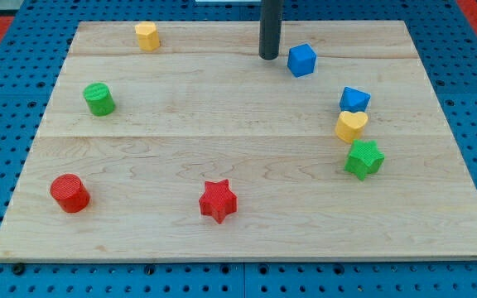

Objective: Push the blue cube towards the blue triangle

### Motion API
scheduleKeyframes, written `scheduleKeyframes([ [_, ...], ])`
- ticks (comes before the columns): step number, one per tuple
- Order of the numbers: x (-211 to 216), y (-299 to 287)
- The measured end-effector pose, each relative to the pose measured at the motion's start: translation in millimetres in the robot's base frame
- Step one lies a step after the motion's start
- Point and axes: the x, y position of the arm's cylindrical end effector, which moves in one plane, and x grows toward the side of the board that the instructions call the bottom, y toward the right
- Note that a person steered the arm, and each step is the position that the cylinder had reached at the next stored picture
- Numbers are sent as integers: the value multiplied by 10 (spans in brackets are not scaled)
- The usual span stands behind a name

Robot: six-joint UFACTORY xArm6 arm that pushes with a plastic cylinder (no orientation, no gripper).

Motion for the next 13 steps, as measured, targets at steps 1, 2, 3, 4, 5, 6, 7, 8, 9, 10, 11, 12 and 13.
scheduleKeyframes([
  [1, 0, 400],
  [2, 105, 527],
  [3, 358, 530],
  [4, 534, 509],
  [5, 192, 90],
  [6, 17, 256],
  [7, 58, 615],
  [8, 179, 804],
  [9, 377, 804],
  [10, 539, 804],
  [11, 571, 730],
  [12, 314, 694],
  [13, 207, 907],
])
